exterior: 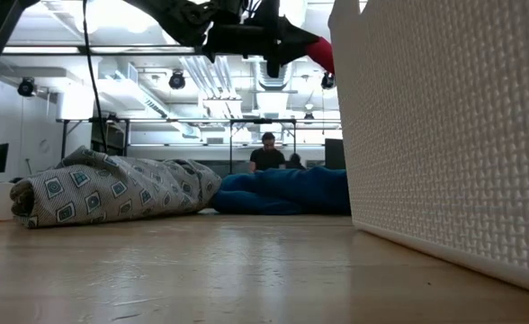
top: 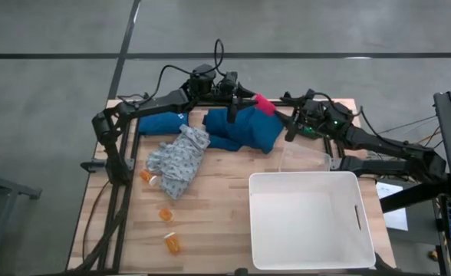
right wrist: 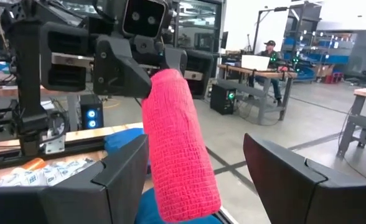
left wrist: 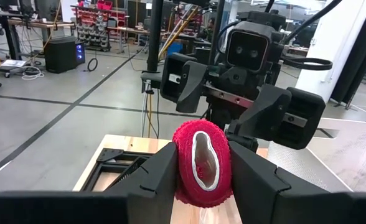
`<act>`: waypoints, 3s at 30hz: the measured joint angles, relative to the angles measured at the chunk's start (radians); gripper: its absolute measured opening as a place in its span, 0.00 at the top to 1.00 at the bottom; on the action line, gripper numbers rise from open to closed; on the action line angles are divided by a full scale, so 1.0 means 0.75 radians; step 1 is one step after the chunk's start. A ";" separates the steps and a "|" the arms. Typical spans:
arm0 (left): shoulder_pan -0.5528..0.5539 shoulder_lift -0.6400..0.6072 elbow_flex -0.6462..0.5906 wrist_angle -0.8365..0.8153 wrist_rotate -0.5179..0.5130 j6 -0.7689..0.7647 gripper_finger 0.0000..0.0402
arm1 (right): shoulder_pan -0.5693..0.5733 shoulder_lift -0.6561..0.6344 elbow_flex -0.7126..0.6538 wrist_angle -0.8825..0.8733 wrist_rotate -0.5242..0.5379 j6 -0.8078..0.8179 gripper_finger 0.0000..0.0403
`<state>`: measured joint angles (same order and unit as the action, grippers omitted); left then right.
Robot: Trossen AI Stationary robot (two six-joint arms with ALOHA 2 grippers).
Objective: Pick & place medical supplies in basket/bin
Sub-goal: Put the pink bandage into the black bin
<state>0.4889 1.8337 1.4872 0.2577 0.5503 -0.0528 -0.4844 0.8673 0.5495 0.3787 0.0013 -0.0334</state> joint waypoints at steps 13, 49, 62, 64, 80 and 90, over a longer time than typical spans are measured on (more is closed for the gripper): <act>0.000 0.000 0.000 0.006 0.000 0.001 0.67 | 0.000 0.154 0.000 0.033 0.000 0.045 0.36; 0.001 0.000 -0.001 0.009 -0.001 0.005 0.67 | 0.000 0.224 -0.001 0.169 -0.006 0.009 0.66; 0.001 0.000 -0.001 0.006 -0.001 0.003 0.67 | 0.000 0.224 -0.001 0.169 -0.005 0.007 0.65; -0.001 0.000 -0.003 0.001 -0.003 0.003 0.67 | 0.000 0.224 -0.001 0.169 -0.004 0.006 0.65; -0.003 0.000 -0.001 0.001 -0.004 -0.004 0.67 | 0.000 0.224 -0.002 0.169 -0.004 0.006 0.65; -0.003 0.000 -0.001 0.002 -0.006 -0.041 0.67 | 0.000 0.224 -0.002 0.170 -0.003 0.006 0.65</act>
<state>0.4870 1.8339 1.4868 0.2593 0.5459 -0.0836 -0.4843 1.0355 0.5484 0.5064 -0.0010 -0.0291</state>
